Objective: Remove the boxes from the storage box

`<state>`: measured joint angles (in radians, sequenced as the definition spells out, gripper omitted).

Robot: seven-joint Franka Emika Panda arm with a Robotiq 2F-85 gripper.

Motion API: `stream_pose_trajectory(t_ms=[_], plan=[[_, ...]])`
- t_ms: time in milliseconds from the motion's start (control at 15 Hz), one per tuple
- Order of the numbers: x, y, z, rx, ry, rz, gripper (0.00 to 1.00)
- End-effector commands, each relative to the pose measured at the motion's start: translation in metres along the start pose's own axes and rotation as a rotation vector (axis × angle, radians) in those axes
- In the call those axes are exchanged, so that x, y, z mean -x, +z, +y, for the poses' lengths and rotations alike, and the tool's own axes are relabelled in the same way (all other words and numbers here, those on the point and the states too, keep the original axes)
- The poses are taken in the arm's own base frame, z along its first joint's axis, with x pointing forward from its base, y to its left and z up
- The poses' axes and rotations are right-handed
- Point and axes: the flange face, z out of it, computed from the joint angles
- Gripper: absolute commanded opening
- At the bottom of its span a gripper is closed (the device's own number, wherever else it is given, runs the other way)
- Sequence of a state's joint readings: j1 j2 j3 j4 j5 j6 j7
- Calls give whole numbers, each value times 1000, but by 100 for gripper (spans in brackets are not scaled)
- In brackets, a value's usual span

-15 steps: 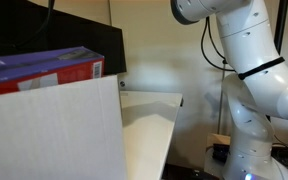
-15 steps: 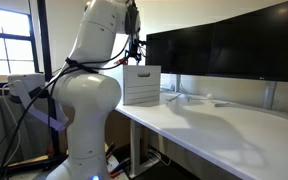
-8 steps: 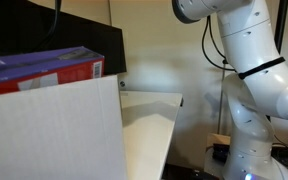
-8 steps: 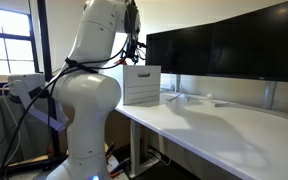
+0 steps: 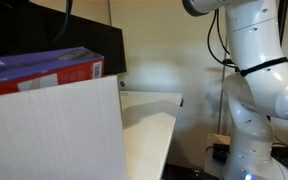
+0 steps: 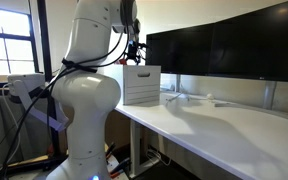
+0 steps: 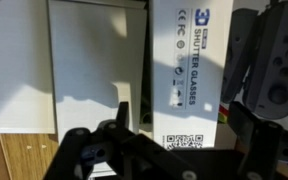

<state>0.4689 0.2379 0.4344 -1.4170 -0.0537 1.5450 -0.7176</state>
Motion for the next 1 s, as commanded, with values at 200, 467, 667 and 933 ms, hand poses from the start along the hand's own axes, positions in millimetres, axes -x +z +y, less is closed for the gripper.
stream_pose_trajectory(t_ms=[200,467,667,933], plan=[[14,23,-18,49,-17,-16,100],[16,17,-17,90,-5,7,60],[19,12,-12,114,7,21,39],[16,4,-10,127,-9,31,31]])
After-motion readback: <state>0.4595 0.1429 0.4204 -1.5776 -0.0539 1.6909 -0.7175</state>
